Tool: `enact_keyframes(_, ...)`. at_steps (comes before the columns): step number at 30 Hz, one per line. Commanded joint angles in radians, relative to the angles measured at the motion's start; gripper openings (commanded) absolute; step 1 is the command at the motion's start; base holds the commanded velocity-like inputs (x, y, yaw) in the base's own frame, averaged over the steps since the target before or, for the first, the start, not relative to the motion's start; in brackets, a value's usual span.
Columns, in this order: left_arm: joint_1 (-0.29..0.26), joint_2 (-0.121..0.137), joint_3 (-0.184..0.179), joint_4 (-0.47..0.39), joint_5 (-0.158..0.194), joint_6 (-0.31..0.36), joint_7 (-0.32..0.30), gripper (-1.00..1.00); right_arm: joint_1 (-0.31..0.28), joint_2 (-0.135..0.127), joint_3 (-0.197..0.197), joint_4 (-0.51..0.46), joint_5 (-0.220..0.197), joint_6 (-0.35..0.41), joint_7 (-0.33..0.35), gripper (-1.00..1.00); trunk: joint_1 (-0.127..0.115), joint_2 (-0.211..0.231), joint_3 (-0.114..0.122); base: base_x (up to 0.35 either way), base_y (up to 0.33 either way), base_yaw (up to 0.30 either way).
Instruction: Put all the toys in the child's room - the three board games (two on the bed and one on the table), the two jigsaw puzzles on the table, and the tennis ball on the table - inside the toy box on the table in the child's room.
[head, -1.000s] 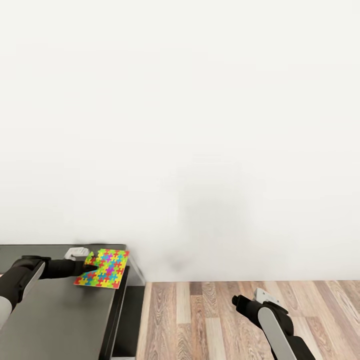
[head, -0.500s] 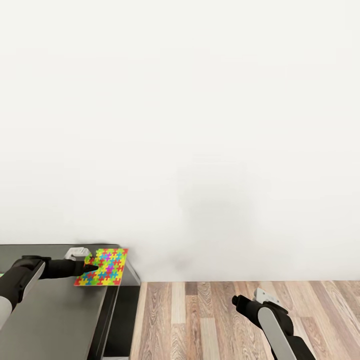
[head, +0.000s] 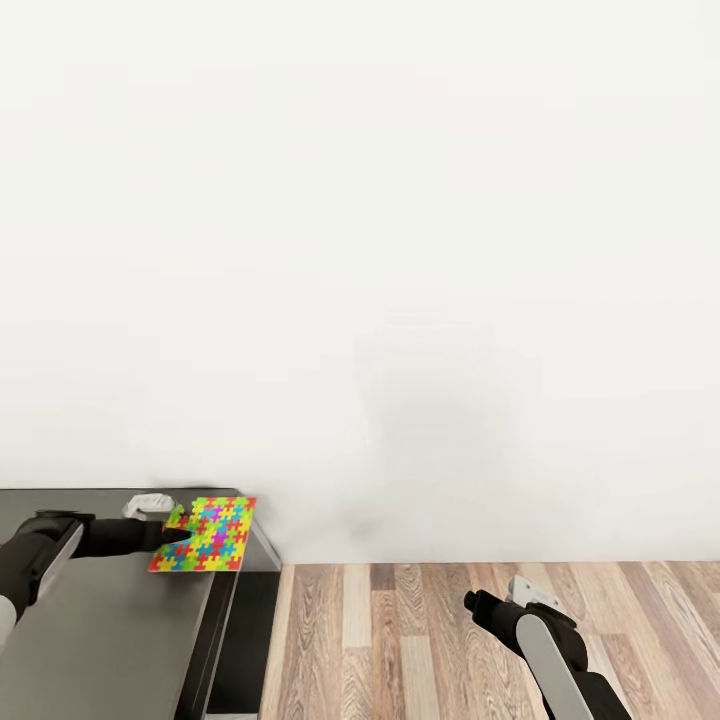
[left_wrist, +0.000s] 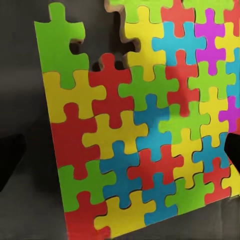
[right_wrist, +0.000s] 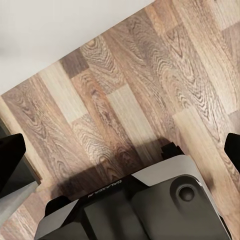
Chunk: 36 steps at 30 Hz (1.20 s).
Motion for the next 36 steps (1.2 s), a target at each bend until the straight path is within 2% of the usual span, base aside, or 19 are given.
enact_keyframes(1, -0.001, 0.007, -0.004, -0.002, 0.008, 0.007, -0.006, 1.00, -0.001, -0.001, 0.002, -0.001, -0.009, 0.001, -0.010, 1.00, 0.001, -0.002, -0.002, 0.000, 0.000, 0.000)
enact_keyframes(2, -0.001, 0.019, -0.004, -0.005, 0.009, 0.007, -0.025, 1.00, -0.001, -0.001, 0.002, -0.001, -0.009, 0.001, -0.010, 1.00, 0.001, -0.002, -0.002, 0.000, 0.000, 0.000)
enact_keyframes(3, -0.001, 0.034, -0.004, -0.011, 0.010, 0.007, -0.073, 1.00, -0.001, -0.001, 0.002, -0.001, -0.009, 0.001, -0.010, 1.00, 0.001, -0.002, -0.002, 0.000, 0.000, 0.000)
enact_keyframes(6, -0.001, 0.054, -0.004, -0.019, 0.008, 0.007, -0.157, 1.00, -0.001, -0.001, 0.002, -0.001, -0.009, 0.001, -0.010, 1.00, 0.001, -0.002, -0.002, 0.000, 0.000, 0.000)
enact_keyframes(8, -0.001, 0.078, -0.004, -0.024, 0.009, 0.008, -0.233, 1.00, -0.001, -0.001, 0.002, -0.001, -0.009, 0.001, -0.010, 1.00, 0.001, -0.002, -0.002, 0.000, 0.000, 0.000)
enact_keyframes(14, -0.001, 0.137, -0.003, -0.029, 0.011, 0.007, -0.402, 1.00, -0.001, 0.000, 0.002, -0.001, -0.009, 0.000, -0.010, 1.00, 0.001, -0.002, -0.002, 0.000, 0.000, 0.000)
enact_keyframes(15, -0.001, 0.156, -0.003, -0.030, 0.011, 0.007, -0.478, 1.00, -0.001, 0.000, 0.003, 0.000, -0.009, 0.000, -0.010, 1.00, 0.001, -0.002, -0.002, 0.000, 0.000, 0.000)
enact_keyframes(16, -0.001, 0.161, -0.003, -0.030, 0.011, 0.007, -0.504, 1.00, -0.001, 0.000, 0.004, 0.000, -0.009, 0.000, -0.010, 1.00, 0.001, -0.002, -0.002, 0.000, 0.000, 0.000)
enact_keyframes(18, -0.001, 0.184, -0.003, -0.031, 0.011, 0.005, -0.610, 1.00, -0.001, 0.000, 0.005, 0.000, -0.009, 0.001, -0.010, 1.00, 0.001, -0.002, -0.002, 0.000, 0.000, 0.000)
enact_keyframes(20, -0.001, 0.194, -0.003, -0.031, 0.011, 0.004, -0.659, 1.00, -0.001, 0.000, 0.006, 0.000, -0.009, 0.001, -0.010, 1.00, 0.001, -0.002, -0.002, 0.000, 0.000, 0.000)
enact_keyframes(23, -0.001, 0.218, -0.003, -0.031, 0.012, 0.003, -0.770, 1.00, -0.001, -0.001, 0.005, -0.001, -0.009, 0.001, -0.009, 1.00, 0.001, -0.002, -0.002, 0.000, 0.000, 0.000)
enact_keyframes(28, -0.001, 0.234, -0.002, -0.033, 0.037, 0.015, -0.789, 1.00, -0.001, 0.000, 0.007, -0.005, -0.008, 0.000, -0.004, 1.00, 0.001, -0.002, -0.002, 0.000, 0.000, 0.000)
enact_keyframes(29, -0.001, 0.236, 0.000, -0.034, 0.057, 0.022, -0.789, 1.00, -0.001, 0.000, 0.007, -0.007, -0.008, 0.000, 0.002, 1.00, 0.001, -0.002, -0.002, 0.000, 0.000, 0.000)
enact_keyframes(30, -0.001, 0.250, 0.004, -0.034, 0.121, 0.036, -0.789, 1.00, -0.001, 0.000, 0.008, -0.011, -0.008, 0.001, 0.030, 1.00, 0.001, -0.002, -0.002, 0.000, 0.000, 0.000)
enact_keyframes(31, -0.001, 0.258, 0.004, -0.034, 0.138, 0.038, -0.789, 1.00, -0.001, 0.000, 0.007, -0.011, -0.007, 0.001, 0.042, 1.00, 0.001, -0.002, -0.002, 0.000, 0.000, 0.000)
enact_keyframes(36, -0.001, 0.274, 0.004, -0.034, 0.167, 0.044, -0.789, 1.00, 0.000, -0.001, 0.004, -0.012, -0.007, 0.001, 0.089, 1.00, 0.001, -0.002, -0.002, 0.000, 0.000, 0.000)
